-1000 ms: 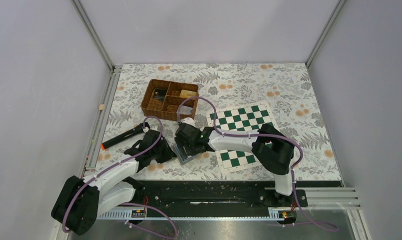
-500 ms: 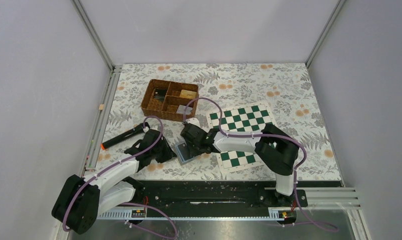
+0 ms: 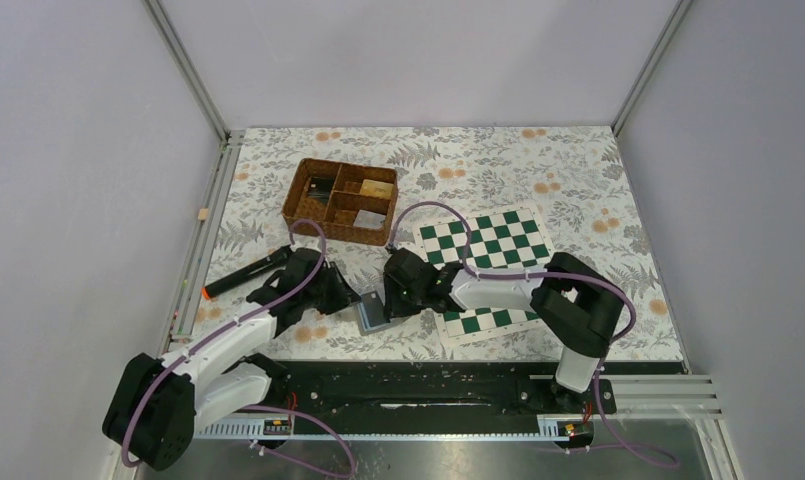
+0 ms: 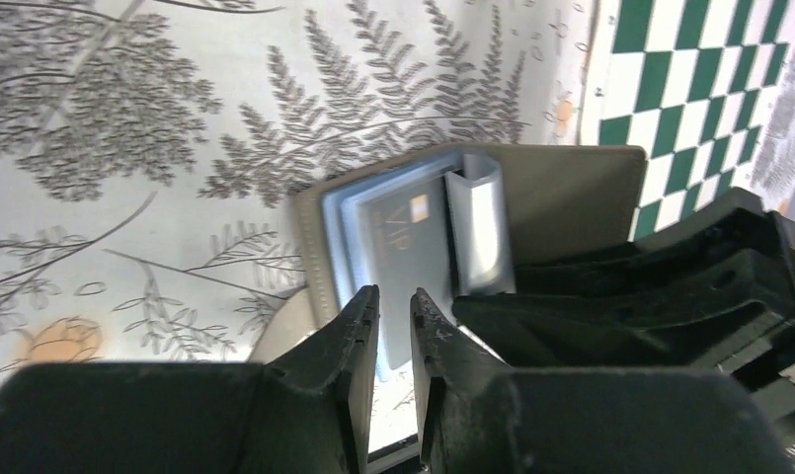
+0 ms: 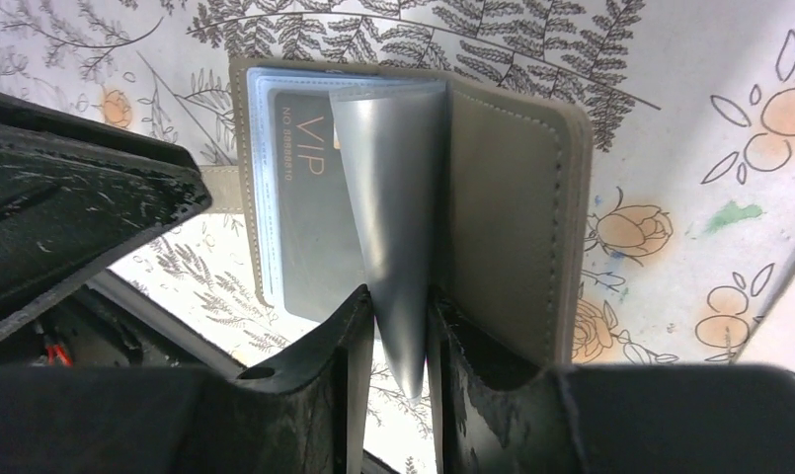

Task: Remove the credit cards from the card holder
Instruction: Open the card holder at the center of the board.

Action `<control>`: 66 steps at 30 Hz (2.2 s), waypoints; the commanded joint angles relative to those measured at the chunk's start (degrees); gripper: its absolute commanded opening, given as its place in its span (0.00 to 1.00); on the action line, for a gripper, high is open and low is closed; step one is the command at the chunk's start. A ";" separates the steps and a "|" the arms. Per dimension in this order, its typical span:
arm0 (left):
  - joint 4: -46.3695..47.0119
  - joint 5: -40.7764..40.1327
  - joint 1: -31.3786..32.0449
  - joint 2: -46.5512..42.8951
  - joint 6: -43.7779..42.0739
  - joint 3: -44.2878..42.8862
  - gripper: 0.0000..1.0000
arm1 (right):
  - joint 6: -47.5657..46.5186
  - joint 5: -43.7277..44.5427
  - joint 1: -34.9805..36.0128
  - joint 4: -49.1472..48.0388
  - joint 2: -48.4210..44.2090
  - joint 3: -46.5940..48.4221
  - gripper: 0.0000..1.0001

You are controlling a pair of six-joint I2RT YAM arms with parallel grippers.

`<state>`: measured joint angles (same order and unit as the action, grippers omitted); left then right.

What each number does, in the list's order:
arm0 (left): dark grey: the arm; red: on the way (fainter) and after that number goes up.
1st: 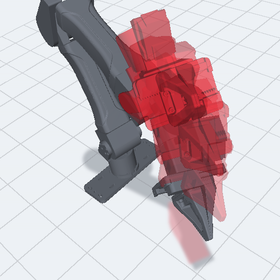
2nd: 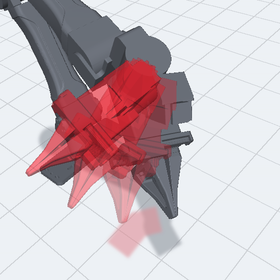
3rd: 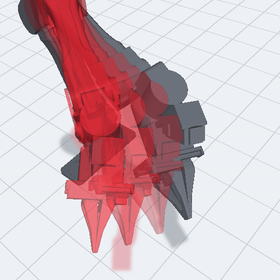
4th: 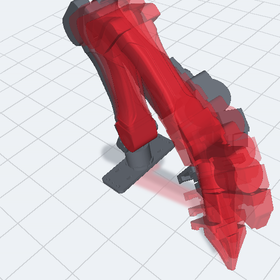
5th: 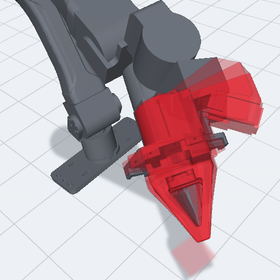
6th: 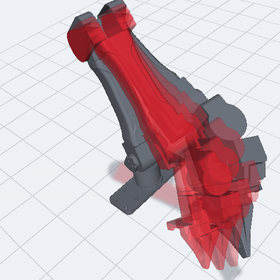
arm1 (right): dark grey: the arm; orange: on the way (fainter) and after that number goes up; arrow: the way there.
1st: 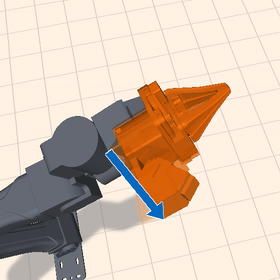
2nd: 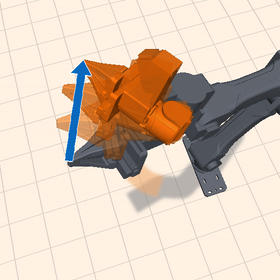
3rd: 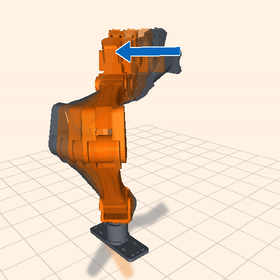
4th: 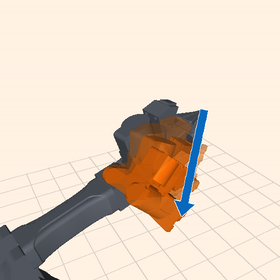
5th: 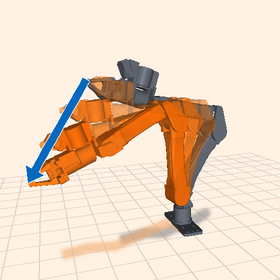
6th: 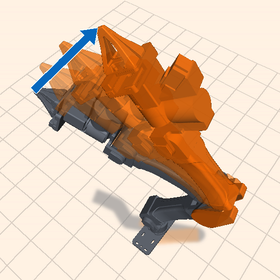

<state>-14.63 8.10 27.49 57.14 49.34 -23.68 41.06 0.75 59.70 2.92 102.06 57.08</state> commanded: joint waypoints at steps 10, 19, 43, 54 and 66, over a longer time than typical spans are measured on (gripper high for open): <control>18.80 8.50 1.67 8.94 1.96 2.95 0.19 | 5.71 -7.52 -2.88 -11.42 -5.25 -6.03 0.38; 22.86 10.27 2.51 11.62 2.83 3.77 0.18 | 3.49 -7.45 -3.23 -7.21 -14.41 -7.43 0.60; 26.89 12.24 4.06 16.20 3.89 0.03 0.18 | -0.25 -2.97 3.74 -17.02 -10.73 -11.14 0.25; 21.28 8.51 4.66 13.69 3.16 -0.58 0.19 | -1.52 7.79 3.73 -11.53 -8.95 -9.05 0.27; 12.79 3.60 5.44 7.11 3.05 1.87 0.19 | -3.05 8.82 3.51 -8.70 -9.41 -7.32 0.28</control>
<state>-1.23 13.63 32.34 67.53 52.75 -22.26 39.46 6.76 63.00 -7.11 93.17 47.11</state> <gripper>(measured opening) 0.188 0.279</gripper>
